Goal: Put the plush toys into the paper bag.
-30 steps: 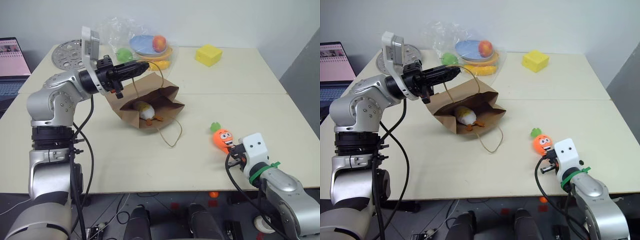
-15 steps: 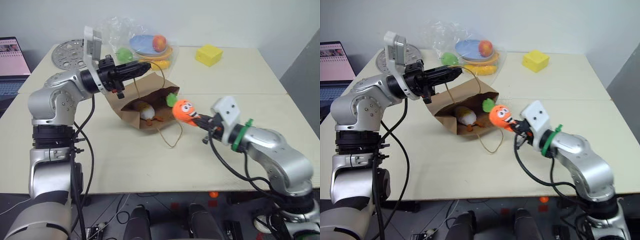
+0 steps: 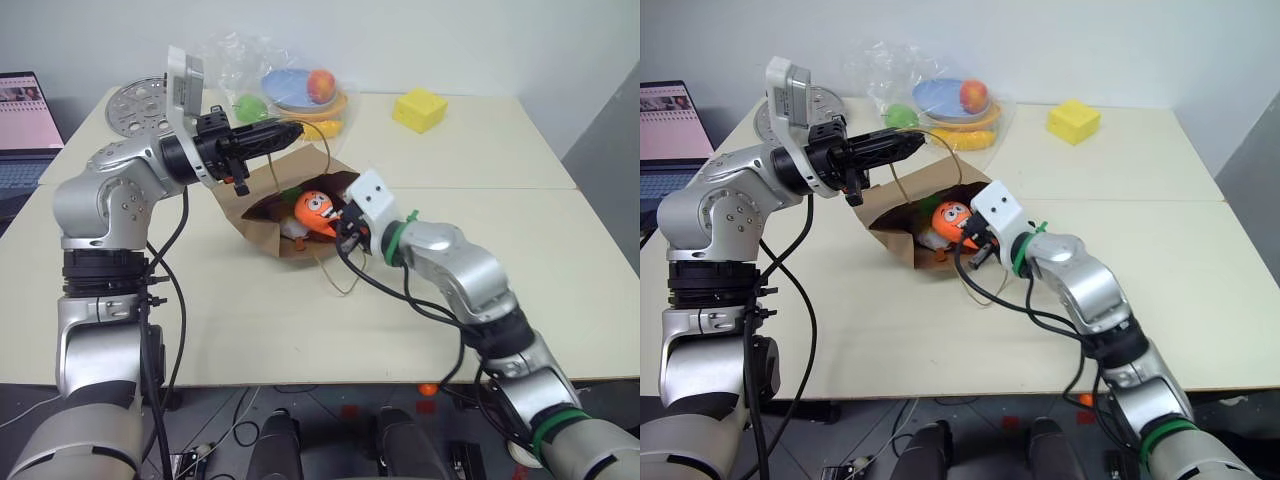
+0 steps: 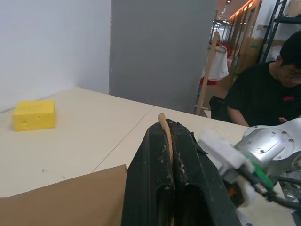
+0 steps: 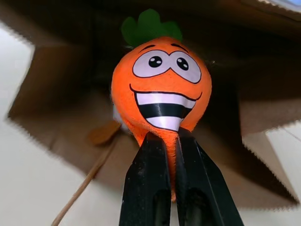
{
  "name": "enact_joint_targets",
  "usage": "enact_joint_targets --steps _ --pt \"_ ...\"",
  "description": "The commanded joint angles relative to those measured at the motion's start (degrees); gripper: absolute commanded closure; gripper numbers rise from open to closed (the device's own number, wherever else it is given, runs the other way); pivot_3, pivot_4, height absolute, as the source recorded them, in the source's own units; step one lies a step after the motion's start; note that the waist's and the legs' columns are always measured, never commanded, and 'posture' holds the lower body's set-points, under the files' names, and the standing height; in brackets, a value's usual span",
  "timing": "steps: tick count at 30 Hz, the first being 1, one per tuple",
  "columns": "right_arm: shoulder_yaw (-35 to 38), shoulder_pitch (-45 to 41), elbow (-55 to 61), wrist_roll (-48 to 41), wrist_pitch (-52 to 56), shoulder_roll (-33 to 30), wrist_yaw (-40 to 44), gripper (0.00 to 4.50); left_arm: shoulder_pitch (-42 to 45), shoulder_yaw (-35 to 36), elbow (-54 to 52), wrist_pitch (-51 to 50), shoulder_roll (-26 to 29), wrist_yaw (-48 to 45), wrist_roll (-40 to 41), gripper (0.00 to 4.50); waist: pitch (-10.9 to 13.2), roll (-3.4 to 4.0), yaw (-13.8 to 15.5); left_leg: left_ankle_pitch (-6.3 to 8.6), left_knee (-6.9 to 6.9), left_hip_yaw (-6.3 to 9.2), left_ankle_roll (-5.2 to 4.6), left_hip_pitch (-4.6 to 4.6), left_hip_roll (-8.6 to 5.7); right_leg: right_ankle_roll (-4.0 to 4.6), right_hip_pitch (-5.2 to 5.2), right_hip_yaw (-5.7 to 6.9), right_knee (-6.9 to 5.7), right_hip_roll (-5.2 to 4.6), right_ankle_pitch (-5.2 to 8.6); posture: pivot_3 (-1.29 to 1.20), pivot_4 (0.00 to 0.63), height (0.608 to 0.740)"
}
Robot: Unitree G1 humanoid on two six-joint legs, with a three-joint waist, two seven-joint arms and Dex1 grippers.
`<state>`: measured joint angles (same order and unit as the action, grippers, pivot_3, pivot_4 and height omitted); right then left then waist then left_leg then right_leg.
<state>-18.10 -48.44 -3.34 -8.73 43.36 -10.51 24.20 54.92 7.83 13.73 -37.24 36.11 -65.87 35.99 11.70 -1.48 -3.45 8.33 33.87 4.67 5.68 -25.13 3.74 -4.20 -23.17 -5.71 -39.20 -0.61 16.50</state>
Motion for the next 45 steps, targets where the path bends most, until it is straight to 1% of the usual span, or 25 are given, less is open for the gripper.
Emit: enact_joint_targets --steps 1,3,5,7,10,13,14,16,17,21,23,25,29,32,35,37,39,41,45 --pt "2.5 -4.8 -8.7 2.2 -7.1 3.2 -2.6 4.48 0.8 1.0 -2.4 -0.3 0.6 -0.4 1.2 4.5 0.0 0.0 -0.1 0.0 -0.01 0.0 0.0 0.0 0.0 0.0 -0.01 0.0 -0.01 0.0 0.0 0.0 0.15 0.74" --pt "4.9 -6.4 -13.6 2.0 -10.7 5.5 -4.5 4.48 0.7 1.0 -2.6 -0.4 0.6 -0.3 1.2 4.5 0.0 0.0 -0.1 0.0 -0.05 0.01 0.0 0.0 0.0 0.0 -0.01 0.01 0.0 0.0 0.0 0.0 0.15 0.74" --pt "6.2 -6.9 -17.4 2.2 -12.1 7.1 -5.3 4.48 0.4 0.9 -3.0 -0.6 0.6 -0.3 1.4 4.5 0.0 0.0 -0.1 0.0 -0.1 0.02 0.0 0.0 0.0 0.0 -0.01 0.03 0.0 0.0 0.0 0.0 0.15 0.74" --pt "5.9 -6.8 -20.8 3.4 -13.9 7.8 -5.4 4.48 0.3 1.0 -3.6 -1.0 0.8 -0.5 1.6 4.5 0.0 0.0 0.0 0.0 -0.13 0.04 0.0 -0.01 0.0 0.0 -0.01 0.05 -0.01 -0.01 0.0 0.0 0.15 0.74" --pt "5.9 -6.5 -22.4 4.0 -14.2 8.4 -4.8 4.48 0.1 1.1 -4.1 -1.3 0.9 -0.4 1.6 4.5 0.0 0.01 0.0 0.0 -0.14 0.04 0.0 -0.01 0.0 0.0 -0.01 0.06 0.0 -0.01 0.0 0.0 0.15 0.74" --pt "5.7 -5.8 -21.9 4.3 -14.5 8.1 -3.8 3.74 -0.2 1.3 -4.4 -1.5 1.0 -0.4 1.7 4.5 0.0 0.01 -0.1 0.0 -0.14 0.04 0.0 0.0 0.0 0.0 -0.02 0.06 -0.02 -0.01 0.0 0.0 0.15 0.74" --pt "5.7 -5.7 -21.9 4.4 -14.5 8.1 -3.6 3.31 -0.2 1.3 -4.4 -1.5 1.0 -0.4 1.7 4.5 0.0 0.01 -0.2 0.0 -0.14 0.04 0.0 0.0 0.0 0.0 -0.02 0.06 -0.03 0.0 0.0 0.0 0.15 0.74" --pt "5.7 -4.8 -19.6 3.9 -14.0 7.6 -2.4 2.65 -0.2 1.2 -4.4 -1.5 1.0 -0.3 1.6 4.5 0.0 0.01 -0.2 0.0 -0.14 0.04 0.0 0.0 0.0 0.0 -0.02 0.06 -0.04 0.0 0.0 0.0 0.15 0.74" --pt "5.7 -4.4 -18.4 3.7 -13.7 7.4 -1.9 2.22 -0.1 1.2 -4.3 -1.5 1.0 -0.3 1.6 4.5 0.0 0.01 -0.2 0.0 -0.14 0.04 0.0 0.0 0.0 0.0 -0.02 0.06 -0.04 0.0 0.0 0.0 0.15 0.74" --pt "6.5 -1.4 -9.4 2.6 -9.8 5.3 -0.6 0.81 0.2 1.0 -3.9 -1.4 0.8 -0.2 1.4 4.5 0.0 0.01 -0.1 0.0 -0.14 0.05 0.01 -0.01 0.0 0.0 -0.02 0.06 -0.04 -0.01 0.0 0.0 0.15 0.74" --pt "7.1 1.6 -0.6 1.2 -5.0 3.1 0.4 0.06 0.2 1.0 -3.9 -1.4 0.8 -0.2 1.4 4.5 0.0 0.01 0.0 0.0 -0.14 0.05 0.01 0.0 0.0 0.0 -0.02 0.06 -0.04 -0.01 0.0 0.0 0.15 0.74" --pt "7.7 5.9 9.4 -0.1 0.2 0.1 1.3 0.02 0.2 0.9 -3.5 -1.2 0.9 -0.3 1.2 4.5 0.0 0.01 0.1 0.0 -0.13 0.06 0.0 -0.01 0.0 0.0 -0.02 0.06 -0.05 0.0 0.0 0.0 0.15 0.74" --pt "8.1 13.7 23.6 -2.5 6.7 -4.7 2.4 0.02 0.4 0.9 -3.1 -1.0 0.9 -0.4 1.0 4.5 0.0 0.0 0.2 0.0 -0.13 0.06 0.0 -0.02 -0.01 0.0 -0.02 0.07 -0.03 -0.01 0.0 0.0 0.15 0.74" --pt "8.3 19.0 30.6 -4.1 11.1 -6.7 2.1 0.02 0.5 0.9 -2.8 -1.1 1.1 -0.5 1.1 4.5 0.0 0.0 0.2 0.0 -0.13 0.06 0.0 -0.01 0.0 0.0 -0.02 0.06 -0.03 0.0 0.01 0.0 0.15 0.74" --pt "7.3 21.9 29.3 -3.0 11.3 -7.2 0.5 0.02 0.7 0.7 -2.4 -0.9 0.9 -0.6 1.0 4.5 0.0 0.0 -0.2 0.0 -0.09 0.03 0.0 0.0 0.0 -0.01 -0.02 0.01 -0.01 0.0 0.01 0.0 0.15 0.74" --pt "7.1 22.6 26.3 -3.1 11.0 -5.6 -0.6 0.02 0.7 0.6 -2.4 -0.8 0.8 -0.7 0.9 4.5 0.0 0.0 -0.3 0.0 -0.03 0.02 0.0 0.0 0.0 -0.01 -0.02 0.0 -0.02 0.0 0.01 0.0 0.15 0.74" --pt "7.0 22.6 22.0 -2.5 9.5 -3.5 -2.4 0.02 0.7 0.5 -2.3 -0.7 0.7 -0.7 0.8 4.5 0.0 -0.01 -0.3 -0.01 0.01 0.02 -0.01 0.01 0.0 -0.02 0.0 0.0 -0.02 0.0 0.01 0.0 0.15 0.74" --pt "6.2 22.3 18.5 -0.8 7.3 -3.2 -3.4 0.02 0.8 0.3 -2.2 -0.4 0.8 -0.9 0.6 4.5 0.0 0.0 -0.2 -0.01 0.01 0.02 -0.01 0.0 0.0 -0.01 0.0 0.0 -0.02 0.0 0.0 0.0 0.15 0.74" --pt "6.1 21.9 14.7 -0.4 4.9 -2.3 -3.4 0.02 1.1 0.4 -2.0 -0.5 0.9 -0.9 0.6 4.5 0.0 -0.01 -0.1 0.0 -0.03 0.02 -0.01 -0.04 -0.01 0.01 0.0 0.01 0.05 0.0 -0.01 0.0 0.15 0.74"
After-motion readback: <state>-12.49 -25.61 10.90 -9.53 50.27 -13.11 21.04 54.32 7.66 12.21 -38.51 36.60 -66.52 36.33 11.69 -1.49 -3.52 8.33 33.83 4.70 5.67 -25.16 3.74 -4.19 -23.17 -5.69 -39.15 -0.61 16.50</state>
